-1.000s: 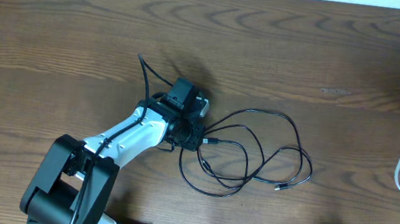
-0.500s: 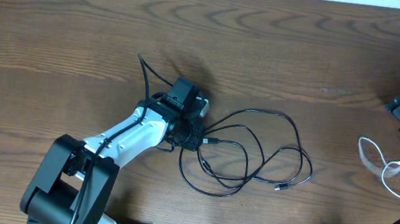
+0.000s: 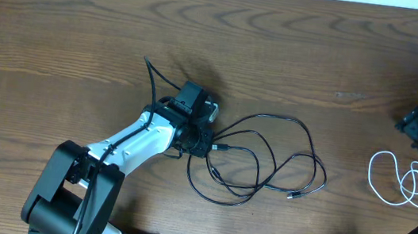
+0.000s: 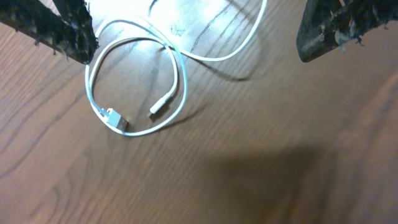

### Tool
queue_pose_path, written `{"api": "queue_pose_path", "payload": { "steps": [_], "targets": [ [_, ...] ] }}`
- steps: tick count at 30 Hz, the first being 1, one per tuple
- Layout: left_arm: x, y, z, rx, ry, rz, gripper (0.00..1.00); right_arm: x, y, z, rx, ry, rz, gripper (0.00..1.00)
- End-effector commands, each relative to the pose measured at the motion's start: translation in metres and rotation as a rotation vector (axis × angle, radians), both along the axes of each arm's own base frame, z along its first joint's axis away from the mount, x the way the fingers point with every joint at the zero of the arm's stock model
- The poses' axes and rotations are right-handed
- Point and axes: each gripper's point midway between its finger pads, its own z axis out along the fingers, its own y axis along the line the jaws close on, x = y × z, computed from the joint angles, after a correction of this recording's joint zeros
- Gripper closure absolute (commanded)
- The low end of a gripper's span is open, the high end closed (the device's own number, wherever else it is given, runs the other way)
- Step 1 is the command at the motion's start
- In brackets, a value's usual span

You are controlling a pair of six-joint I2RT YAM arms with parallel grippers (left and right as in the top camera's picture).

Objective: Untangle cables
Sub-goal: 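Carry the white cable to the right edge of the table, then lower the white cable at the right side and release it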

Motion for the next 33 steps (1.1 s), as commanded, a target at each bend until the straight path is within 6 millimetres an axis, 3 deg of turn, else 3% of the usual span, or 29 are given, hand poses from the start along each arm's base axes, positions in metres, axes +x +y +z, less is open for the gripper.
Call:
{"api": "queue_pose_path", "payload": {
  "steps": [1,7,12,17,25,28,33],
  "targets": [
    [0.006,0.000,0.003,0.001,-0.012,0.008,0.71,-0.021,0.001,-0.025,-0.008,0.071,-0.007,0.01],
    [0.006,0.000,0.003,0.001,-0.012,0.008,0.71,-0.045,0.011,-0.069,0.016,0.065,-0.100,0.04],
    [0.006,0.000,0.003,0.001,-0.012,0.008,0.71,-0.047,0.015,-0.095,0.020,-0.009,-0.125,0.53],
    [0.006,0.000,0.003,0.001,-0.012,0.008,0.71,-0.047,0.015,-0.106,0.008,-0.048,-0.125,0.99],
    [0.006,0.000,0.003,0.001,-0.012,0.008,0.71,-0.039,0.019,-0.114,0.024,-0.127,-0.110,0.99],
    [0.006,0.000,0.003,0.001,-0.012,0.008,0.71,-0.014,0.029,-0.112,0.088,-0.235,-0.045,0.99],
    [0.006,0.000,0.003,0.001,-0.012,0.008,0.71,0.037,0.050,-0.089,0.173,-0.449,0.157,0.99]
  ]
}}
